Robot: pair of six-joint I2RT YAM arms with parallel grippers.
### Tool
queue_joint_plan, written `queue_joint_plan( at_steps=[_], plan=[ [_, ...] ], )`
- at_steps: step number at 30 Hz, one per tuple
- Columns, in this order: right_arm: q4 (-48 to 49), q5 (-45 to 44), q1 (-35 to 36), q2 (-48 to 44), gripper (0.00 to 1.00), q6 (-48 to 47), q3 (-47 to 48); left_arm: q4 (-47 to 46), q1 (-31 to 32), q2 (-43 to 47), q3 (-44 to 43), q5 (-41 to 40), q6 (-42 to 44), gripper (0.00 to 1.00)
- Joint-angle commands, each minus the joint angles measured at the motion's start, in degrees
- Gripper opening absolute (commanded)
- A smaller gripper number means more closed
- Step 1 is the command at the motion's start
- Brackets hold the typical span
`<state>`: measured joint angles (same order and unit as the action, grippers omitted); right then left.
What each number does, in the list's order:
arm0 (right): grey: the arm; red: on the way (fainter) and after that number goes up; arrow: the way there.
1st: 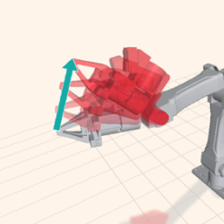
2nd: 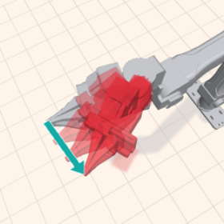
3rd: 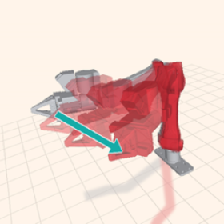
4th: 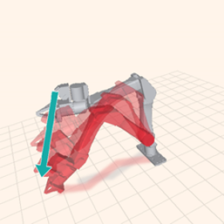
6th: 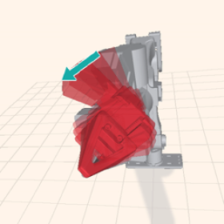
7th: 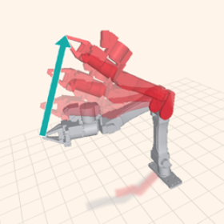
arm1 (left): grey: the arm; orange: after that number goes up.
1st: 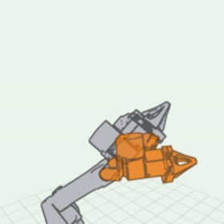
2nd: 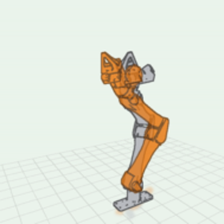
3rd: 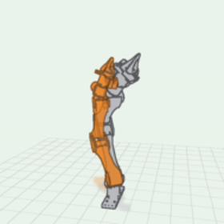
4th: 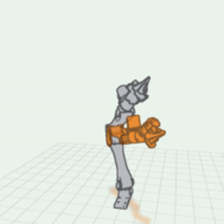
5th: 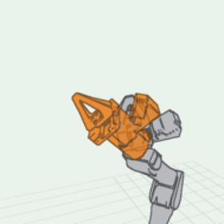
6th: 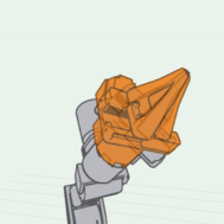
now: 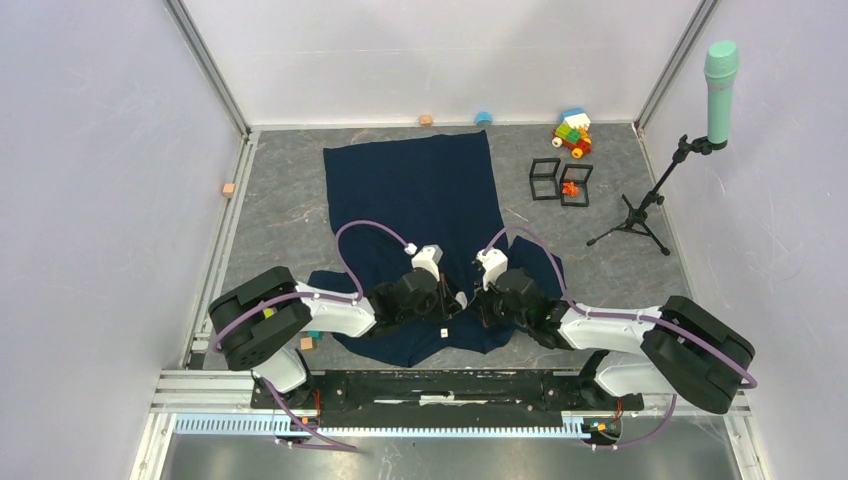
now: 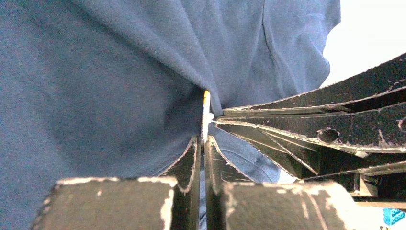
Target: Pin the brooch onto the clothing
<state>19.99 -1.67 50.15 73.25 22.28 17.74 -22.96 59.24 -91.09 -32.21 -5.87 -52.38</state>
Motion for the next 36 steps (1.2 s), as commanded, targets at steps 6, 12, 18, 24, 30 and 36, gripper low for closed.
queue_joint_plan(
  at_steps=[6,12,18,24,30,36],
  plan=[
    [0.5,-0.88,0.31,-2.25,0.0,-0.09,-1.06,-7.58,0.27,1.71,1.82,0.08,-1.75,0.02],
    [-0.1,-1.93,0.28,-6.91,0.0,-0.27,-1.91,1.6,0.28,0.38,-1.53,-1.64,-1.68,0.02],
    [1.48,-0.77,0.31,-9.28,0.0,-0.3,-2.57,4.08,0.42,-2.11,-4.05,-0.56,-1.76,0.02],
    [3.79,1.56,0.3,-10.09,0.0,-0.93,-3.41,6.7,0.42,-3.03,-5.79,-0.47,-1.23,0.02],
    [4.31,3.71,0.41,-9.58,0.0,-1.71,-3.58,8.24,0.49,-3.4,-6.85,-0.59,-0.8,0.02],
    [4.71,4.13,0.66,-10.43,0.0,-2.26,-3.56,9.14,0.58,-4.0,-7.52,-0.36,-0.45,0.02]
  ],
)
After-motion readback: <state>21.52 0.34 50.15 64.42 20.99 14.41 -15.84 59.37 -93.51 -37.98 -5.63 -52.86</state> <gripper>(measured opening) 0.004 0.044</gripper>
